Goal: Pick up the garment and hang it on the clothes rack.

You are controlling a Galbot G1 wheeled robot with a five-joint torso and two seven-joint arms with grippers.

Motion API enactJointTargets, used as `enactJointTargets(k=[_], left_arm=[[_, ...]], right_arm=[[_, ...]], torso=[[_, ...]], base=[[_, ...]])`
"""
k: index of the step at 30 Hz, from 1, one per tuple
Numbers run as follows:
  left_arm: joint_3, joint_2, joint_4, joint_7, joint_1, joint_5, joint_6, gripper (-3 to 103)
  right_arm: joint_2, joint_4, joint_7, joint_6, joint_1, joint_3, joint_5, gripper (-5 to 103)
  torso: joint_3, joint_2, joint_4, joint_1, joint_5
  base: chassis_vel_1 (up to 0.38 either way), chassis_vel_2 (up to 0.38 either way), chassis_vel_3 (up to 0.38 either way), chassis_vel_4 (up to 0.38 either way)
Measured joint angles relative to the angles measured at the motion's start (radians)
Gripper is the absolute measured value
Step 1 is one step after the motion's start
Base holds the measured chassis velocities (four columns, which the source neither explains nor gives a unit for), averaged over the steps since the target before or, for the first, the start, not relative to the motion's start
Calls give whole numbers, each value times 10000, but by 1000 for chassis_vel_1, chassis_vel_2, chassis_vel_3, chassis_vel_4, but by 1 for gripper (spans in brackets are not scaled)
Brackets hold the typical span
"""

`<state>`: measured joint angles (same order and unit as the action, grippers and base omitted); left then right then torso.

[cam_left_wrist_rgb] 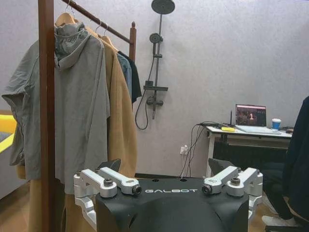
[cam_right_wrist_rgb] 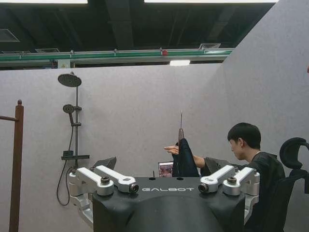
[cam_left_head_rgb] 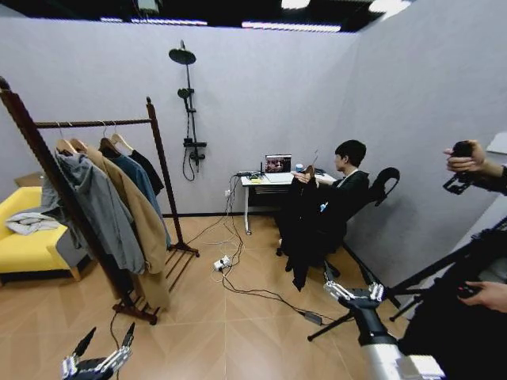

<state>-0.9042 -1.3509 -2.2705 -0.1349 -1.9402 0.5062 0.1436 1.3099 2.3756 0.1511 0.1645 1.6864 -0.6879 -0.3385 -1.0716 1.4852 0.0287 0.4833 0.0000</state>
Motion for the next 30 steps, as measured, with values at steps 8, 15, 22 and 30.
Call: enactJointTargets(k=[8,15,22,30], left_arm=[[0,0,0,0,0,0,0,100],[0,0,0,0,0,0,1,100],[0,0,0,0,0,0,0,100],[0,0,0,0,0,0,0,100]], right_arm=[[20,-71,34,-100,58,-34,176,100],[48,-70,-5,-158,43,35,110,100],[62,-101,54,-201,13,57,-119,100],[35,-144,70,-178,-77,44,-207,100]], torso=[[-1,-1,0,3,0],[-1,-1,-1,2,0],[-1,-1,0,3,0],[-1,-1,2,2,0]], base=[[0,0,0,0],[0,0,0,0],[0,0,0,0],[-10,11,13,-14]])
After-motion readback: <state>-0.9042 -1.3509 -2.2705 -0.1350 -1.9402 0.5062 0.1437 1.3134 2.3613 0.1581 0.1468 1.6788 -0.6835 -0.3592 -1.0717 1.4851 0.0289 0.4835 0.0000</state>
